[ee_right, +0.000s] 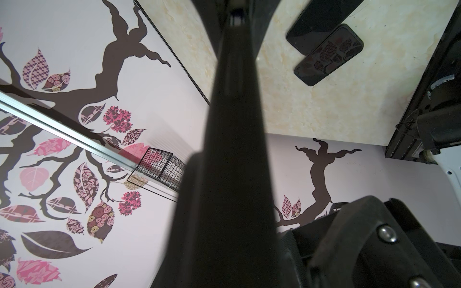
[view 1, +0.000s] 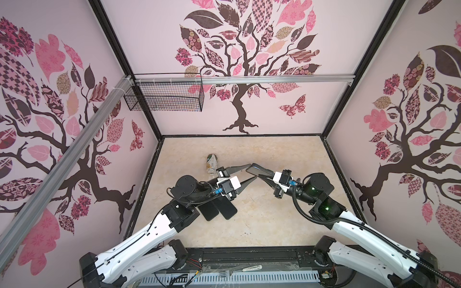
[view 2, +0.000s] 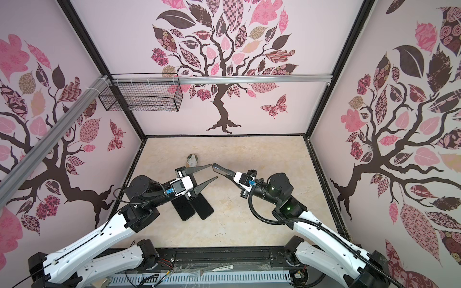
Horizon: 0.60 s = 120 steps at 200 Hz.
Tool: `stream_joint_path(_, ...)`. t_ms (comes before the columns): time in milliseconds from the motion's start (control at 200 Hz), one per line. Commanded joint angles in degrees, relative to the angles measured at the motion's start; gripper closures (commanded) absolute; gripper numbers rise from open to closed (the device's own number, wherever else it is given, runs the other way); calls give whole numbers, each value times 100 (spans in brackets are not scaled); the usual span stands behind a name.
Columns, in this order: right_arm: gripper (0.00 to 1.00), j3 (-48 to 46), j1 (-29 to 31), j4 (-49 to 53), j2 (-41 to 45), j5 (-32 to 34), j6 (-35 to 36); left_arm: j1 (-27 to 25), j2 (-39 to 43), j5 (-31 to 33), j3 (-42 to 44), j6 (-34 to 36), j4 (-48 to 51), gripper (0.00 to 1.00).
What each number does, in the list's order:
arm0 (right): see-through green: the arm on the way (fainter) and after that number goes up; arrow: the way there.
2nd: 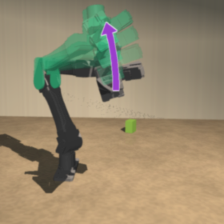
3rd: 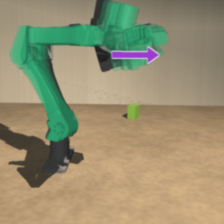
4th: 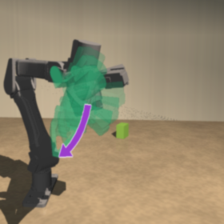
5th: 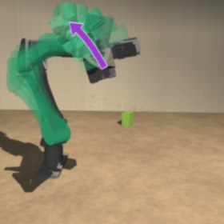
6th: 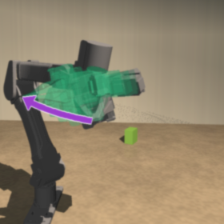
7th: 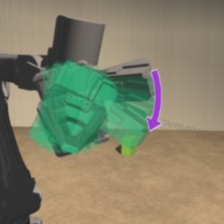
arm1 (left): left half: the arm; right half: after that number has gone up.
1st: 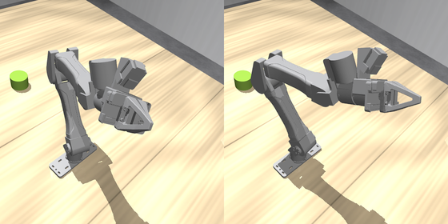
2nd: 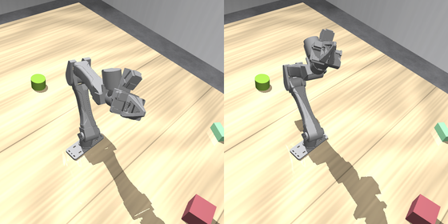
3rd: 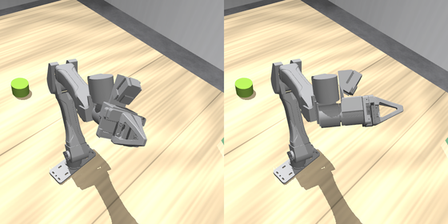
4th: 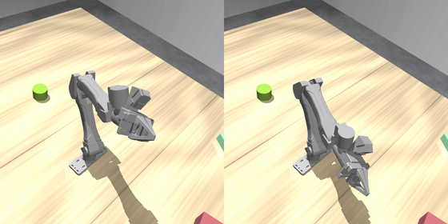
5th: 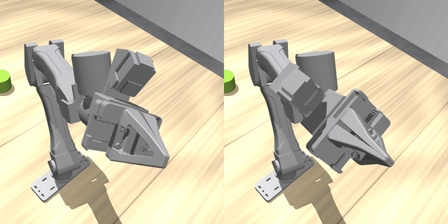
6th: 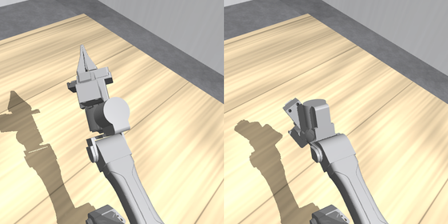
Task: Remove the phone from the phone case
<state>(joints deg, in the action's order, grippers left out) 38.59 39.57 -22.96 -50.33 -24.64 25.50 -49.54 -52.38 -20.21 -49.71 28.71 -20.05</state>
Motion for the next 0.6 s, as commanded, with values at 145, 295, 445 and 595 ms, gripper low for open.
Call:
stream_joint_path(145, 100, 218, 8, -245, 16, -230, 35, -21, -44, -140, 93, 8, 65, 57)
stream_joint_path(295, 100, 210, 8, -219, 43, -41, -91, -21, -20, -95, 107, 1, 54, 57)
stream_joint_path(445, 100, 152, 10, -339, 111, 505, -238, -23, 72, 25, 144, 28, 27, 57)
stream_joint_path(595, 100, 167, 9, -295, 98, 456, -240, -21, 37, -31, 145, 9, 28, 57)
